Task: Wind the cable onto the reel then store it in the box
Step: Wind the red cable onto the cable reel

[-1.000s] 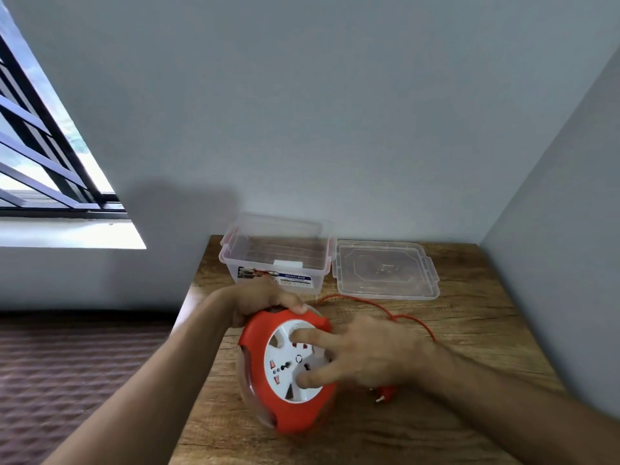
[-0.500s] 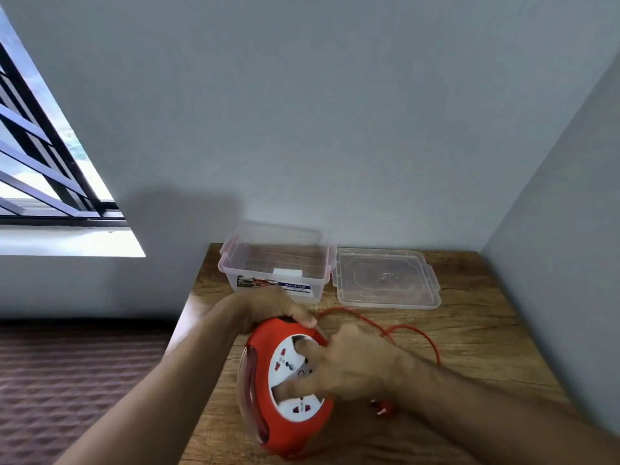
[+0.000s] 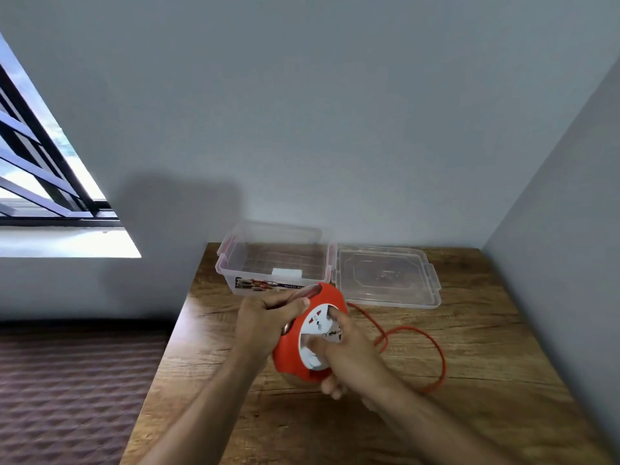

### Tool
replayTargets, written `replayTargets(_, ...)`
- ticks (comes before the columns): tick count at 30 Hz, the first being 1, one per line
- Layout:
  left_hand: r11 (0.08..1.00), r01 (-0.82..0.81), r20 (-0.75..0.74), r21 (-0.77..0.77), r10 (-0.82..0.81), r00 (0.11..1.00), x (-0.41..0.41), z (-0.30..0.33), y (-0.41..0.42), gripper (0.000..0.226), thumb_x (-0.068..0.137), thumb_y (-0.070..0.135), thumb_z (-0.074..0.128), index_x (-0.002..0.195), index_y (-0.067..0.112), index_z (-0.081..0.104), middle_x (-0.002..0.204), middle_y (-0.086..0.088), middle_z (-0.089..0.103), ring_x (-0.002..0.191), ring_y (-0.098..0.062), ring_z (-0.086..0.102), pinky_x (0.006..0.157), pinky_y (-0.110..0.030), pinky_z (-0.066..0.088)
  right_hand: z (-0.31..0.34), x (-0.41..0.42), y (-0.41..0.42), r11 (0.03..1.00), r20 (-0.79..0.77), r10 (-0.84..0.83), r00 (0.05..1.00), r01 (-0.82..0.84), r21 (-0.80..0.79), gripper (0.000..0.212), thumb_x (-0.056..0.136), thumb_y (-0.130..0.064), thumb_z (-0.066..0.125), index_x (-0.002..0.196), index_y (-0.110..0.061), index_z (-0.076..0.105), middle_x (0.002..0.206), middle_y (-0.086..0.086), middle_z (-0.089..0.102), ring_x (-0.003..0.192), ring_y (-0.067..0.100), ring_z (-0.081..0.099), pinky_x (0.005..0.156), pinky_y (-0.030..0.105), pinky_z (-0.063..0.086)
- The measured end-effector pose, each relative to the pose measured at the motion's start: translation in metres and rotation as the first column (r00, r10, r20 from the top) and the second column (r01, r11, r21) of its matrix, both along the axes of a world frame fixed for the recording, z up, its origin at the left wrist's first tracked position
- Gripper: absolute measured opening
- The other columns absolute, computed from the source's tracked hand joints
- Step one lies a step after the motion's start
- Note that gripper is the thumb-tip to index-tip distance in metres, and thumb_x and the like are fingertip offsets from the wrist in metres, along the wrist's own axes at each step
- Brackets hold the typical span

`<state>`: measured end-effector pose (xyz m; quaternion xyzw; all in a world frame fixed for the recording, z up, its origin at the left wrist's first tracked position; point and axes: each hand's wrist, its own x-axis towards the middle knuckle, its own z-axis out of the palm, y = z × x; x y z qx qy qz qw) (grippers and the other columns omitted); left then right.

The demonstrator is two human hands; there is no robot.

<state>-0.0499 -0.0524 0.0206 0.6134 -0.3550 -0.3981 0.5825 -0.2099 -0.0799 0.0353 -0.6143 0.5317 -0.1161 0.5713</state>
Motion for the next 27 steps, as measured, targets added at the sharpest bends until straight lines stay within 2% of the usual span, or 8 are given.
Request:
replayTargets(2,0.998,0.017,-0.037,0.057,-0.015,0.999,0.011,-0.002,0.001,0.014,0.089,0.014,0.076,0.099,0.015,0.086,0.089,-0.012,0.084,0.082,-0.033,0.08,0.071,-0.042,0.066,0.014,-0.014,-0.004,0.965,-0.166,0.171,0.971,-0.199,-0.17,0.071,0.096,-0.036,0.063,0.154,-0.04,0.02,0.134,0.011,0.062,0.058,0.017,0.072,0.053,0.029,0.057)
replayTargets(3,0.996,0.02,-0.073,0.09,-0.014,0.997,0.016,-0.001,0.002,0.011,0.089,0.015,0.076,0.092,0.014,0.086,0.086,-0.015,0.083,0.08,-0.034,0.078,0.069,-0.039,0.065,0.02,-0.023,-0.008,0.856,-0.366,0.242,0.899,-0.375,-0.357,0.068,0.098,-0.037,0.059,0.153,-0.043,0.02,0.132,0.008,0.064,0.071,0.018,0.074,0.063,0.031,0.059)
replayTargets(6,0.978,0.081,-0.107,0.192,-0.061,0.992,0.031,-0.001,0.0,0.016,0.088,0.017,0.076,0.073,0.013,0.082,0.079,-0.018,0.079,0.077,-0.035,0.074,0.075,-0.043,0.062,0.035,-0.042,-0.02,0.277,-0.755,0.246,0.608,-0.791,-0.546,0.068,0.098,-0.037,0.057,0.153,-0.044,0.018,0.148,0.006,0.051,0.106,0.027,0.066,0.082,0.041,0.058)
replayTargets(9,0.945,0.196,-0.137,0.263,-0.165,0.977,0.044,0.001,-0.01,0.018,0.083,0.017,0.08,0.09,0.001,0.081,0.093,-0.024,0.079,0.088,-0.041,0.075,0.087,-0.051,0.061,0.043,-0.049,-0.027,-0.023,-0.844,0.379,0.38,-0.908,-0.419,0.062,0.098,-0.019,0.054,0.149,-0.047,0.03,0.161,0.012,0.028,0.079,0.028,0.067,0.057,0.034,0.054)
replayTargets(11,0.891,0.316,-0.179,0.324,-0.271,0.946,0.049,0.005,-0.019,0.043,0.074,0.022,0.085,0.107,-0.004,0.077,0.107,-0.03,0.077,0.097,-0.045,0.075,0.092,-0.055,0.06,0.044,-0.048,-0.029,-0.142,-0.867,0.374,0.329,-0.904,-0.404,0.06,0.093,-0.015,0.05,0.144,-0.046,0.04,0.154,0.017,0.039,0.06,0.02,0.057,0.043,0.028,0.036)
replayTargets(14,0.797,0.448,-0.229,0.405,-0.386,0.894,0.049,0.012,-0.027,0.053,0.072,0.024,0.082,0.116,-0.004,0.074,0.109,-0.028,0.077,0.091,-0.037,0.074,0.083,-0.044,0.062,0.04,-0.041,-0.026,-0.215,-0.872,0.401,0.281,-0.897,-0.387,0.058,0.095,-0.018,0.038,0.148,-0.043,0.033,0.152,0.021,0.037,0.063,0.023,0.055,0.043,0.031,0.033)
replayTargets(19,0.689,0.514,-0.198,0.511,-0.487,0.851,0.045,0.014,-0.034,0.062,0.068,0.031,0.085,0.124,0.006,0.074,0.123,-0.022,0.075,0.12,-0.044,0.068,0.109,-0.054,0.051,0.029,-0.034,-0.028,-0.29,-0.866,0.433,0.25,-0.871,-0.396,0.062,0.092,-0.023,0.066,0.143,-0.038,0.035,0.152,0.018,0.037,0.084,0.032,0.067,0.046,0.029,0.039)
replayTargets(27,0.613,0.55,-0.187,0.568,-0.555,0.811,0.034,0.021,-0.038,0.048,0.065,0.021,0.085,0.109,0.006,0.075,0.09,-0.011,0.08,0.081,-0.026,0.076,0.079,-0.038,0.06,0.023,-0.027,-0.033,-0.395,-0.873,0.482,0.078,-0.87,-0.296,0.065,0.091,-0.019,0.069,0.143,-0.041,0.037,0.161,0.01,0.018,0.079,0.033,0.065,0.053,0.04,0.057)
